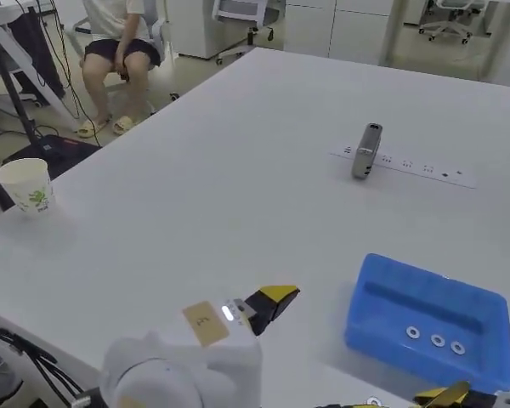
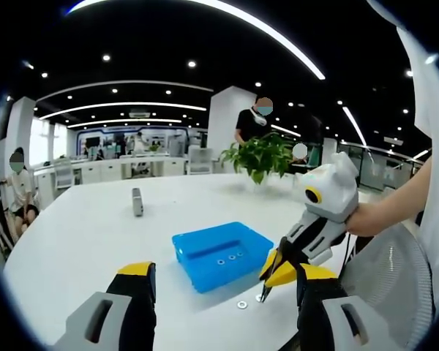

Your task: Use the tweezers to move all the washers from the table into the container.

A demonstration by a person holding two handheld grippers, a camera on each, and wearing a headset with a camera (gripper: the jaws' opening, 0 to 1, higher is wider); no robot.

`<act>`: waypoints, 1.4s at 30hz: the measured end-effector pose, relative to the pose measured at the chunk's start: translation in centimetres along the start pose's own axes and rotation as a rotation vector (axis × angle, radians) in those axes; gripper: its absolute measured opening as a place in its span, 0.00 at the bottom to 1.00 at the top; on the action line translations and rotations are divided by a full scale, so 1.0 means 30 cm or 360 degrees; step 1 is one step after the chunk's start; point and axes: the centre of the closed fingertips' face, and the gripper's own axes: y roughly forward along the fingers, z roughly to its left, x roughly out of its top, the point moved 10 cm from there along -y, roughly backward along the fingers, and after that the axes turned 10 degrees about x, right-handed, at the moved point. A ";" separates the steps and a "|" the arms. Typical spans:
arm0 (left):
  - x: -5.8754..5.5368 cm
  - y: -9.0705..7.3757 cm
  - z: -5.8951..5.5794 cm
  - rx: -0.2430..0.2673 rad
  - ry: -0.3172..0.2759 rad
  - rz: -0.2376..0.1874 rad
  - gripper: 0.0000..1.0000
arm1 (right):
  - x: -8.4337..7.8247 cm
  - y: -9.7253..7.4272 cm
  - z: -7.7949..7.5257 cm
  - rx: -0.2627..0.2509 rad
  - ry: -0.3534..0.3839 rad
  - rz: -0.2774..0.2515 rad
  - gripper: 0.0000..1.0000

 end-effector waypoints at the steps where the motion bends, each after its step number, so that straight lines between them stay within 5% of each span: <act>1: 0.000 0.000 0.000 0.0000 0.0001 0.0001 0.80 | 0.003 0.003 0.004 0.0009 -0.0041 0.0016 0.03; 6: 0.000 0.000 0.000 0.0001 0.0001 0.0000 0.80 | 0.012 0.016 0.017 0.0009 -0.0167 0.0065 0.03; 13: -0.001 0.000 -0.001 -0.0003 0.0005 0.0003 0.79 | 0.017 0.020 0.016 -0.0012 -0.0167 0.0078 0.03; 30: 0.000 0.001 0.000 -0.0009 0.0005 -0.0001 0.79 | 0.065 -0.048 -0.014 -0.0042 0.0052 -0.0181 0.03; 42: 0.004 -0.003 -0.007 -0.0020 0.0029 -0.0018 0.81 | 0.103 -0.079 -0.041 -0.0071 0.0072 -0.0263 0.03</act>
